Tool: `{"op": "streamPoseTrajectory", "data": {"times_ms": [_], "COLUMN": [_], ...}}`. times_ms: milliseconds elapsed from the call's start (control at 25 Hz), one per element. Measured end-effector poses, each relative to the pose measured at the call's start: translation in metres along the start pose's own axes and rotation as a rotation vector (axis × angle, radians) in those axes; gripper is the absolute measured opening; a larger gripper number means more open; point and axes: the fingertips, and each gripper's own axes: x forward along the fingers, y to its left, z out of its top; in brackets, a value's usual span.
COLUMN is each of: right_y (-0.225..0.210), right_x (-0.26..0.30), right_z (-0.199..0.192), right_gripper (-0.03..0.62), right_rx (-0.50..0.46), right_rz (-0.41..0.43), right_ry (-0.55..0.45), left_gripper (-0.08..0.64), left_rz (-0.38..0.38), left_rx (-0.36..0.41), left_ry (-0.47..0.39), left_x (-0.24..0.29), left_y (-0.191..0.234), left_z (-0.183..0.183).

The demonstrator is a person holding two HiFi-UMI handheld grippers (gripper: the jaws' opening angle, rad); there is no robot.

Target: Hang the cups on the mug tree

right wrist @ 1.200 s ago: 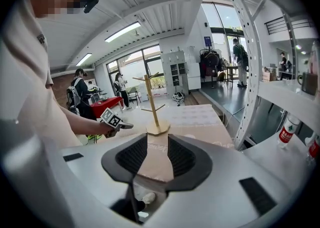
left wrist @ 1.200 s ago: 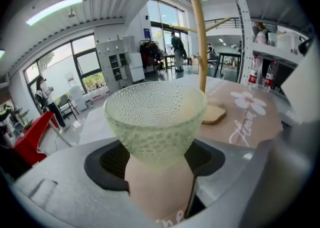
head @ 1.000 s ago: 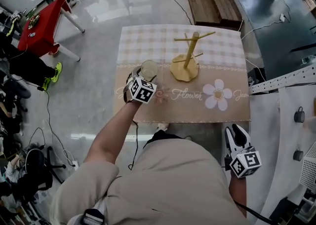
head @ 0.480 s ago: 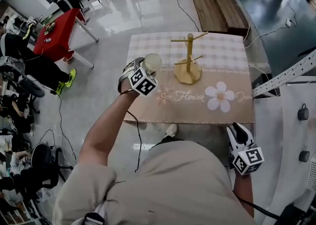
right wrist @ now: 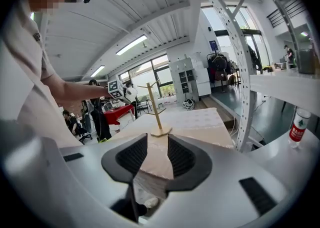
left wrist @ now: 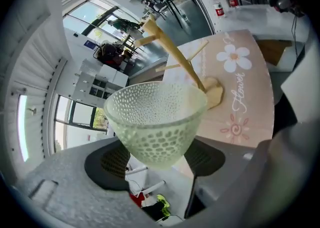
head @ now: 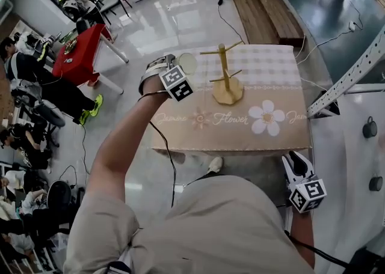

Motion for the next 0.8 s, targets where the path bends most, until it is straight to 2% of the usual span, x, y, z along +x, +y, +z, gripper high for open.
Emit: {"op": "streamPoseTrajectory", "data": {"times_ms": [320, 800], "right_y": [-0.013, -0.021], "right_x": [-0.023, -0.037], "right_z": [-0.006, -0.01], "right_gripper": [0.133, 0.133], "right_rx": [0.014, 0.017], "right_rz": [-0.009, 0.011], "right_ry": [-0.022, -0.027], "left_gripper": [0.339, 0.339], "left_rz": [0.047, 0.136], "left_rx": [0.204, 0.528], "left_ry": [0.105, 0.307], "left_x": [-0.018, -0.024], "left_y": [0.029, 0.034], "left_z": [0.023, 0.046]}}
